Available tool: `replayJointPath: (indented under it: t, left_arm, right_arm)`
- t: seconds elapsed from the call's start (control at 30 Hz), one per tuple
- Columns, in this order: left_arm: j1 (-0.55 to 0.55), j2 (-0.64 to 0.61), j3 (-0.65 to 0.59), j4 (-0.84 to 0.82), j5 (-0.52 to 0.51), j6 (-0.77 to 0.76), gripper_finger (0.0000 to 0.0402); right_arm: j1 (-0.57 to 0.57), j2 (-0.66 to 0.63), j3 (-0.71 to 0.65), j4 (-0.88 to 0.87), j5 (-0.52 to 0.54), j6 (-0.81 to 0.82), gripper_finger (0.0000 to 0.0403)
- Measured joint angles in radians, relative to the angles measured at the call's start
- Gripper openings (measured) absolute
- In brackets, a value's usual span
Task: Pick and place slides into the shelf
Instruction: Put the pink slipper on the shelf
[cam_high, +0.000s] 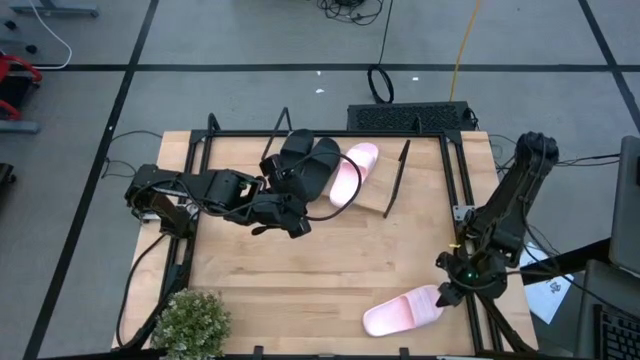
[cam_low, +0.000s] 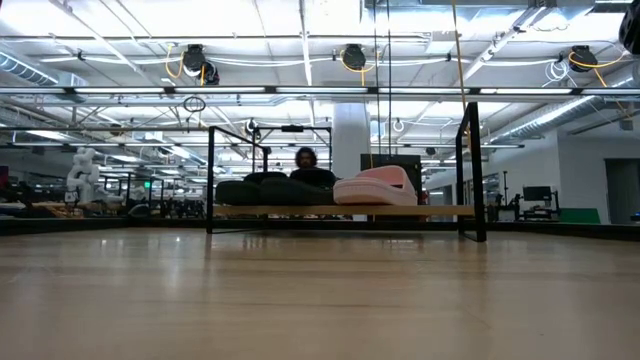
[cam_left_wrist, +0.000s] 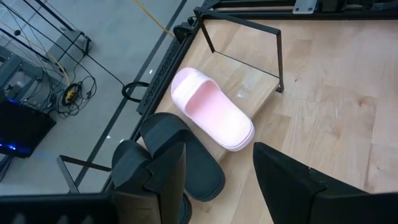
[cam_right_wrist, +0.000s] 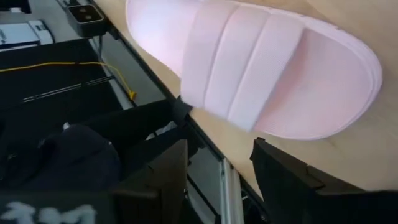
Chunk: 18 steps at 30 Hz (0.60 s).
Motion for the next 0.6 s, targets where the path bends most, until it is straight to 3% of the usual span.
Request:
replayJointPath:
  t: [0.5, 0.6]
  left_arm:
    - [0.000, 0.000, 0.000, 0.000, 0.001, 0.001, 0.0189]
    - [0.000, 0.000, 0.000, 0.000, 0.001, 0.003, 0.0189]
  right_arm:
    - [0.000, 0.126, 0.000, 0.048, 0.006, -0.011, 0.0174]
    - [0.000, 0.136, 0.000, 0.132, 0.091, 0.005, 0.0174]
